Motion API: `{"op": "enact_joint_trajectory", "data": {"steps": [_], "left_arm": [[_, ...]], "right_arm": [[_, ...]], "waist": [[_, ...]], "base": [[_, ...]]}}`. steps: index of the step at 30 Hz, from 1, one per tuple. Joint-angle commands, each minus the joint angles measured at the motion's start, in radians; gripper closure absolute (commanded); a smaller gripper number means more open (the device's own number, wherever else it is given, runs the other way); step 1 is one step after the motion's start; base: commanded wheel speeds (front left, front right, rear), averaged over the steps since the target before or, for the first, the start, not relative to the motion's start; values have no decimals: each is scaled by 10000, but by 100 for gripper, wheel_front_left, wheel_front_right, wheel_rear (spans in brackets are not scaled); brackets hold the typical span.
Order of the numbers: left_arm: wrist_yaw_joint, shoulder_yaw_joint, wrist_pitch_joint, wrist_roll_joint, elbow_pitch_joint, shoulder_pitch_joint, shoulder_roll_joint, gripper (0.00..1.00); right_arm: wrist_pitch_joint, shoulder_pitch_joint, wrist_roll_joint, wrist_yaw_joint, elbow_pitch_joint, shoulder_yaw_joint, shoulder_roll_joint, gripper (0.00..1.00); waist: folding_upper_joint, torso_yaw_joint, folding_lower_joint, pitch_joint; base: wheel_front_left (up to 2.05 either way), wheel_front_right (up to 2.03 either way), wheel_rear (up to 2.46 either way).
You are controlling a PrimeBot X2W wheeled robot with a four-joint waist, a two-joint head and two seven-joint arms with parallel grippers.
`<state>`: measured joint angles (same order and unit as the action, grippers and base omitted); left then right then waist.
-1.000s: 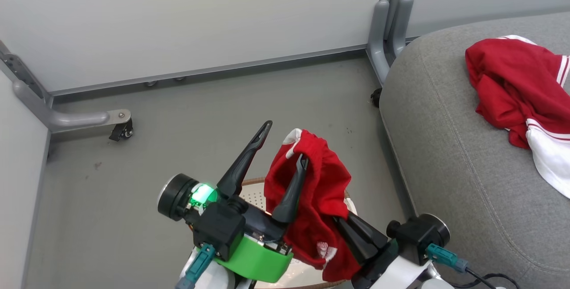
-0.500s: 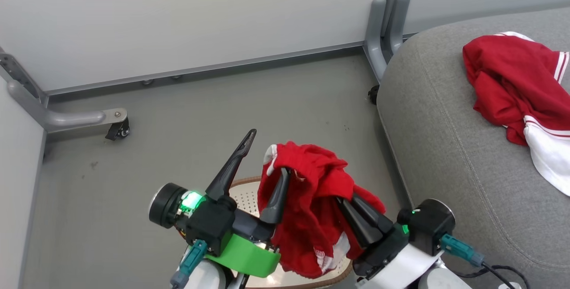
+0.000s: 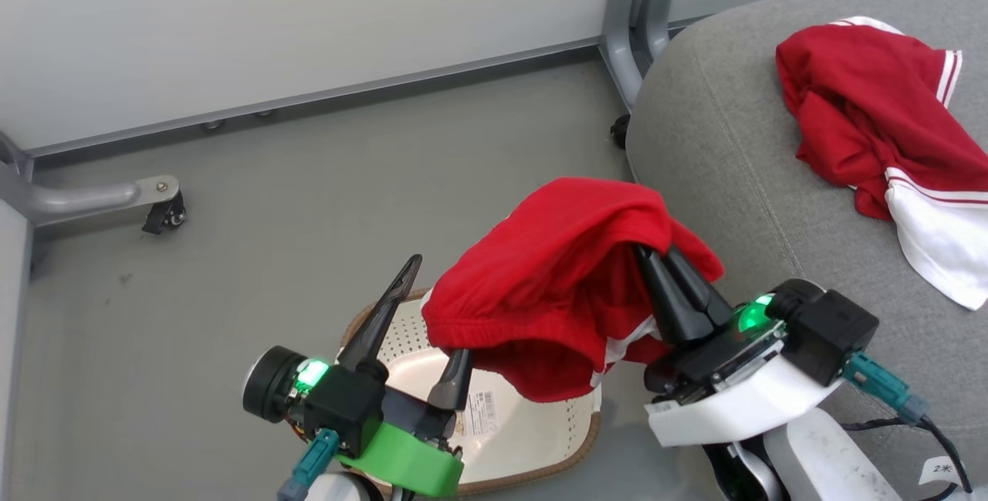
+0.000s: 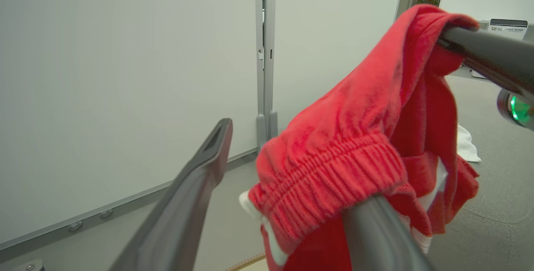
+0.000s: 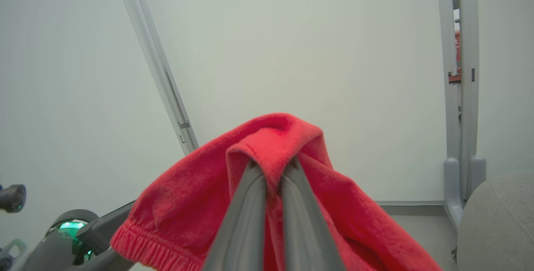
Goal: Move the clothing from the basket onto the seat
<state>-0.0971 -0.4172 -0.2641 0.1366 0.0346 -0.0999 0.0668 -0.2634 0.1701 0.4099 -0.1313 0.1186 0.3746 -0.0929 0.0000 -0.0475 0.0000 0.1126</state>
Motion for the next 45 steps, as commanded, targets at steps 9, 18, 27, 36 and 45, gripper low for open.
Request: {"op": "enact_joint_trajectory", "data": {"steps": [9, 18, 27, 36, 45], "left_arm": [[-244, -74, -3, -134, 117, -148, 220, 0], [-320, -164, -3, -264, 154, -493, 663, 0], [-334, -368, -3, -229, 333, -680, 1174, 0], [-338, -927, -3, -29, 555, -1108, 1355, 0], [-249, -864, -3, -48, 629, -1203, 1261, 0]], "right_arm": [[-19, 386, -74, 11, 696, -1562, 258, 100], [-19, 114, -295, 11, 1370, -2510, 349, 100], [-19, -528, -156, 9, 1668, -2806, 428, 100], [-19, -1186, 77, 9, 1953, -3327, 432, 100], [-21, -767, -587, 9, 1441, -3561, 420, 100]], "waist": [[0, -1281, 0, 913], [0, -2811, 0, 1521], [0, -4577, 0, 1928], [0, -5131, 0, 2106], [0, -5087, 0, 2312]], "base": [[0, 0, 0], [0, 0, 0], [0, 0, 0], [0, 0, 0], [0, 0, 0]]}}
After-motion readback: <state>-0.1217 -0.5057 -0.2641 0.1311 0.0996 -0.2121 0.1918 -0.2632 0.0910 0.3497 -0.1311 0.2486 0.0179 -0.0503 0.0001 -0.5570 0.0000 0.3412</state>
